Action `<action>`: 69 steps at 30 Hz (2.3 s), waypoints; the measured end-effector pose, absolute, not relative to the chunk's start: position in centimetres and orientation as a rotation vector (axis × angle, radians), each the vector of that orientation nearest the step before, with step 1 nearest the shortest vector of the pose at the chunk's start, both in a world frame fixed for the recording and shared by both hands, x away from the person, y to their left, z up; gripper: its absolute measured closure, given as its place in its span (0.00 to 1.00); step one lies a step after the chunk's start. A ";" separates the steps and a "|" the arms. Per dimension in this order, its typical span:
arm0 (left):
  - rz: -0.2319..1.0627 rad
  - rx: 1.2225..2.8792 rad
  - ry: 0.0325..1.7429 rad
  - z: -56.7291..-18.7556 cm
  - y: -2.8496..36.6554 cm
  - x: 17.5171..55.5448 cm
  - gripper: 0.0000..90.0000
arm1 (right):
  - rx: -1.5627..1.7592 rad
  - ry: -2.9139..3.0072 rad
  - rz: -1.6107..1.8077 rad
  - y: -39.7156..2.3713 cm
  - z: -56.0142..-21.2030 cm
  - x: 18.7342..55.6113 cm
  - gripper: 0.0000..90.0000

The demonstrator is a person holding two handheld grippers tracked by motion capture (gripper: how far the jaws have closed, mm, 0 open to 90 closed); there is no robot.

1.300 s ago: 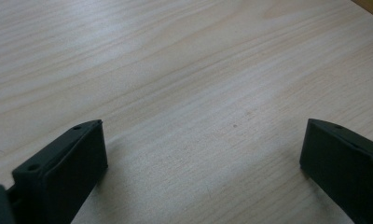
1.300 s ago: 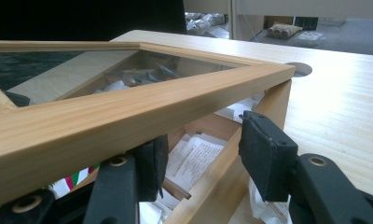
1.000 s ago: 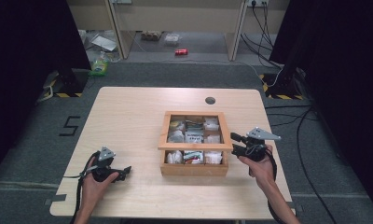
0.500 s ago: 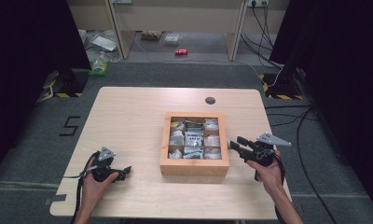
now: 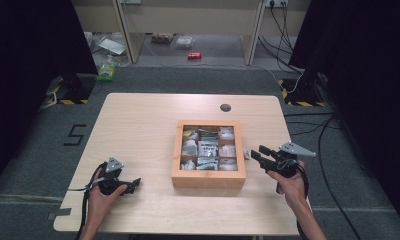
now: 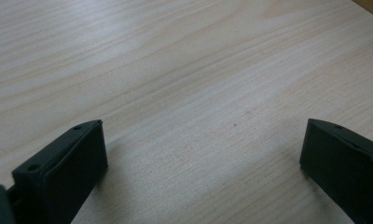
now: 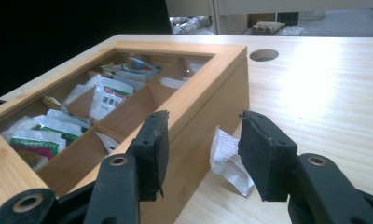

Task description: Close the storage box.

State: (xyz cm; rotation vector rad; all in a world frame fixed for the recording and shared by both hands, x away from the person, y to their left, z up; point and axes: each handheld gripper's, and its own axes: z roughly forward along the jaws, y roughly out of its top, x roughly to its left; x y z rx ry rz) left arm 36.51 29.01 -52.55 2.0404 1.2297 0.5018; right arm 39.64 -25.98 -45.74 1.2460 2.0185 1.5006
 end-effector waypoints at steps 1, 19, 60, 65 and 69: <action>0.502 2.041 1.229 -52.5 29.0 36.5 0.00 | 1.252 2.019 1.497 -26.0 -45.8 39.6 0.57; 0.504 2.042 1.228 -52.5 29.0 36.5 0.00 | 1.372 1.981 1.403 -27.6 -47.2 40.3 0.39; 0.503 2.042 1.229 -52.5 29.0 36.4 0.00 | 1.515 2.071 1.124 -29.0 -51.3 41.4 0.31; 0.503 2.043 1.230 -52.5 29.0 36.4 0.00 | 1.490 2.087 1.093 -28.8 -51.3 41.4 0.30; 0.503 2.042 1.230 -52.5 29.0 36.4 0.00 | 1.471 2.098 1.062 -28.5 -51.3 41.3 0.30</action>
